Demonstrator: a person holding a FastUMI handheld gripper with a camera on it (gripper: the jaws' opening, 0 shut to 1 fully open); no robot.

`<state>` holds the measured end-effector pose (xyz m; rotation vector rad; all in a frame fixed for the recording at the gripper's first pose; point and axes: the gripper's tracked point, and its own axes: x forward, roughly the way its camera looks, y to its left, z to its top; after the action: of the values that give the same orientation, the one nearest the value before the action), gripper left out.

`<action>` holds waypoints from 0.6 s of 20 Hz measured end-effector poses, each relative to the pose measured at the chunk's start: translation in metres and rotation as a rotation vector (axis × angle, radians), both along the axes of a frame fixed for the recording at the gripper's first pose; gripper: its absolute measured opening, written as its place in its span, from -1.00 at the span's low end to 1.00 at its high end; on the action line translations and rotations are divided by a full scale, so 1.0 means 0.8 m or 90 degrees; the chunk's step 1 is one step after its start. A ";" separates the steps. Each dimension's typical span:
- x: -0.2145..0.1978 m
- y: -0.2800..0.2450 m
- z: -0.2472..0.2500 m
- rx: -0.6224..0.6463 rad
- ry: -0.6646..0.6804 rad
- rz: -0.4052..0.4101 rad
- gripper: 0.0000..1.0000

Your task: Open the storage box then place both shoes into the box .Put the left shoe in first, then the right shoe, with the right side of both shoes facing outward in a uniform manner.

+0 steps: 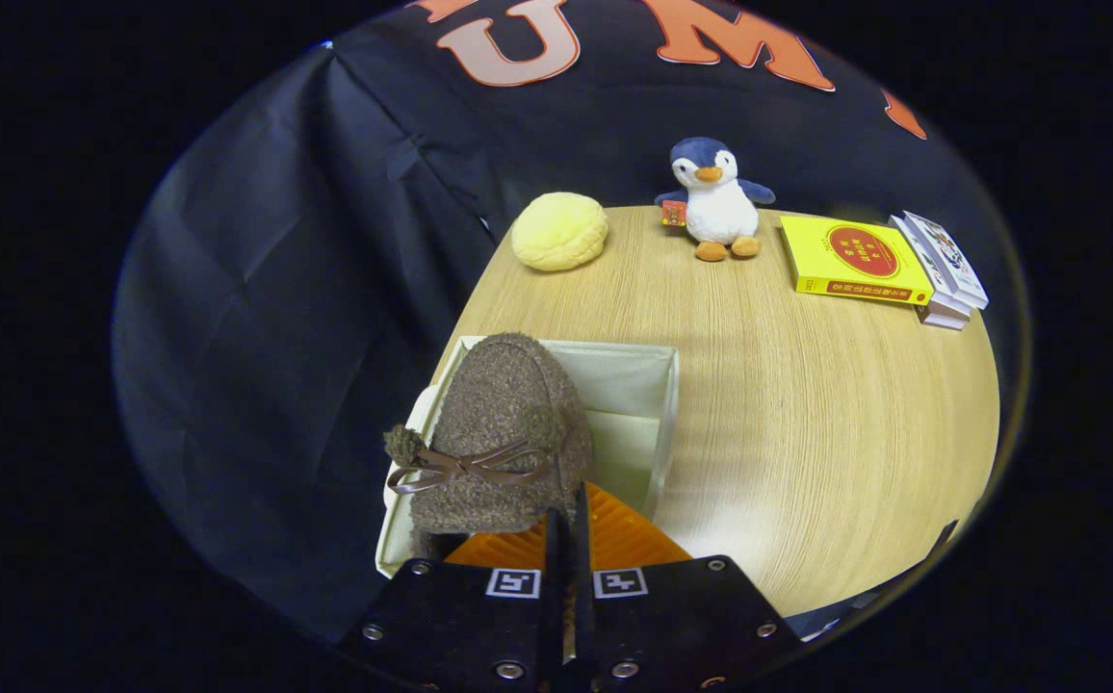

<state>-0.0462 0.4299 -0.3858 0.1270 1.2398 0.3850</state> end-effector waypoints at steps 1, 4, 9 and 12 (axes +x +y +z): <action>-0.004 0.002 -0.005 -0.011 0.008 -0.002 -0.88; -0.010 0.003 -0.015 -0.028 0.017 -0.005 -0.76; -0.004 -0.004 0.017 0.016 0.015 -0.034 -0.34; 0.008 -0.023 0.050 0.043 -0.022 -0.031 -0.23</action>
<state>-0.0399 0.4112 -0.3456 0.2073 1.1877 0.3860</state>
